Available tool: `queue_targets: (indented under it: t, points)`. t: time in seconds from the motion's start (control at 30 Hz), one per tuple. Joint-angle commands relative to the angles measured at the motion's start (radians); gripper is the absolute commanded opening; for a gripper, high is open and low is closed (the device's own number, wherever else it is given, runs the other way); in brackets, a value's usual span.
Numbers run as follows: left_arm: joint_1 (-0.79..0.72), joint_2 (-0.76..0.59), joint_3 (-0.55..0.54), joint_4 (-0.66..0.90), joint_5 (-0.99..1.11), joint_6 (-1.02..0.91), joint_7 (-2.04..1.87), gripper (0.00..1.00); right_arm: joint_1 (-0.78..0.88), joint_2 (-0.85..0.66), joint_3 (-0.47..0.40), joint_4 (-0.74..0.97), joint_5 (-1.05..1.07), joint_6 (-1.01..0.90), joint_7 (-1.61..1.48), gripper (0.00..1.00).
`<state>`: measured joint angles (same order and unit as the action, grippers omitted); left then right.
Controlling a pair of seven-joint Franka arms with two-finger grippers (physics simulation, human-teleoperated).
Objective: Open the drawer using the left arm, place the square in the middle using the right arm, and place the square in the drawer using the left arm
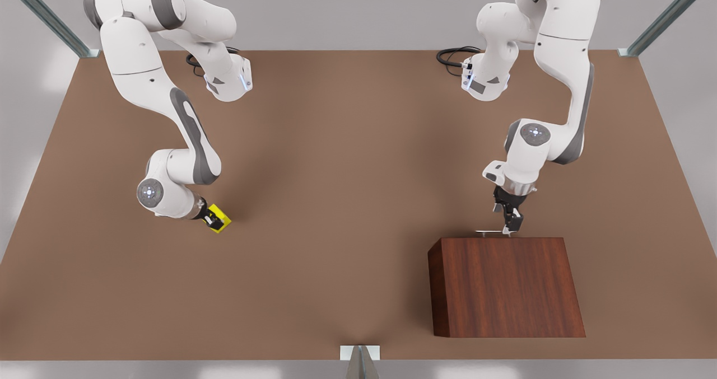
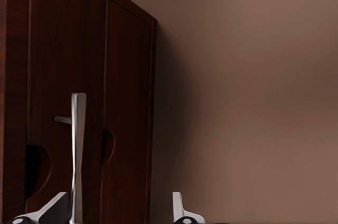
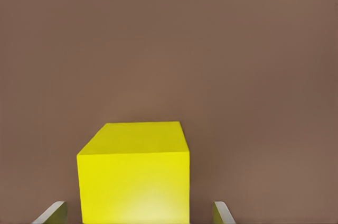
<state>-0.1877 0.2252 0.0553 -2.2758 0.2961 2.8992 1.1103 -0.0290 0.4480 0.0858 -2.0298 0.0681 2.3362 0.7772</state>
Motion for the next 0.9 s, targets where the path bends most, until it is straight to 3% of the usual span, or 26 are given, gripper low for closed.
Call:
queue_targets:
  t: [0.0, 0.33, 0.47, 0.87]
  points:
    - [-0.004, 0.0, 0.0, -0.001, 0.0, 0.002, -0.112, 0.94, 0.001, 0.001, 0.0, 0.0, -0.001, 0.0, 0.057, 1.0]
    - [-0.025, -0.006, 0.0, -0.002, 0.001, 0.002, -0.11, 0.94, 0.003, 0.047, 0.002, 0.0, 0.001, 0.008, 0.06, 1.0]
    - [-0.025, -0.006, 0.0, -0.004, 0.0, -0.005, -0.11, 0.85, 0.0, 0.052, 0.005, -0.004, 0.012, 0.009, 0.045, 1.0]
    - [-0.039, -0.027, 0.0, -0.041, 0.001, -0.006, -0.133, 0.85, -0.005, 0.067, 0.022, -0.01, 0.079, 0.049, -0.058, 1.0]
